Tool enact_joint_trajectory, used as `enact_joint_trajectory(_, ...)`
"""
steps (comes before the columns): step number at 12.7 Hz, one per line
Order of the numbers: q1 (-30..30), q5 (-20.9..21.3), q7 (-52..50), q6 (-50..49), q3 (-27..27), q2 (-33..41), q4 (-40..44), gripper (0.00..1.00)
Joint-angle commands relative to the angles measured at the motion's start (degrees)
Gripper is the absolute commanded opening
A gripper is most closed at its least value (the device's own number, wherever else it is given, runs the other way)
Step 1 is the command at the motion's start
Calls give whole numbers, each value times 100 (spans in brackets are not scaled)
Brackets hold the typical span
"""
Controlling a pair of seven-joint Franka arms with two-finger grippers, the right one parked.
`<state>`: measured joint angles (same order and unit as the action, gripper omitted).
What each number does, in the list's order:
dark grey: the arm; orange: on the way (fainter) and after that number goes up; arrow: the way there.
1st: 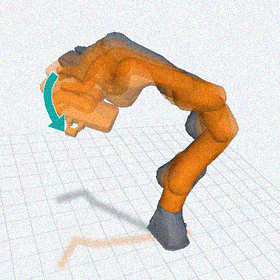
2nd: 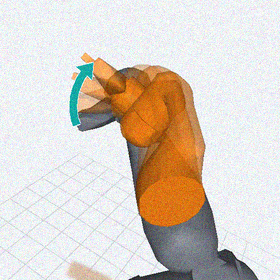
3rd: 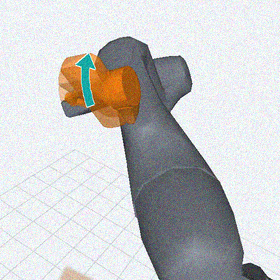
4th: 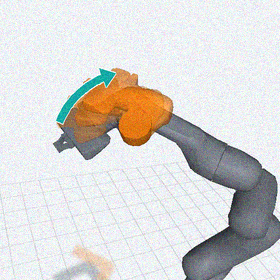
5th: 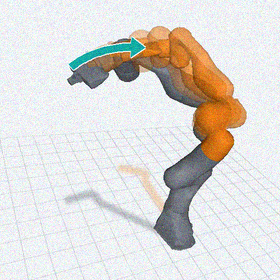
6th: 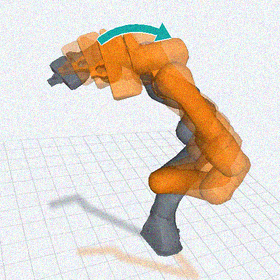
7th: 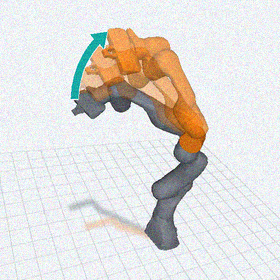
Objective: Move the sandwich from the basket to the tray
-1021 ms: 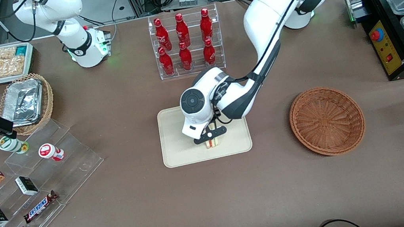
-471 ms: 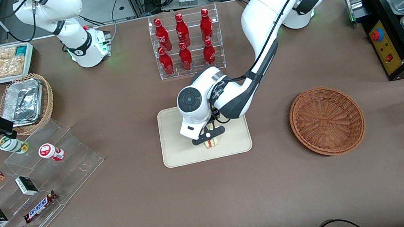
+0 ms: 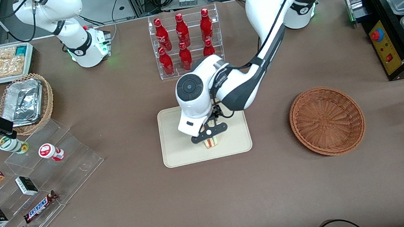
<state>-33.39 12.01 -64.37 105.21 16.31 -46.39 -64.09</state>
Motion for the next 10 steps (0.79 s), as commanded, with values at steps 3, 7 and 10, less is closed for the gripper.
enact_joint_trajectory(3, -10, -1020, 773, -159, -1030, 1129, -936, 100)
enact_joint_trajectory(7, -19, -1359, 2408, -63, -1849, 2324, -2376, 100)
enact_joint_trajectory(10, -19, -1412, 3394, 490, -2456, 3265, -3615, 100)
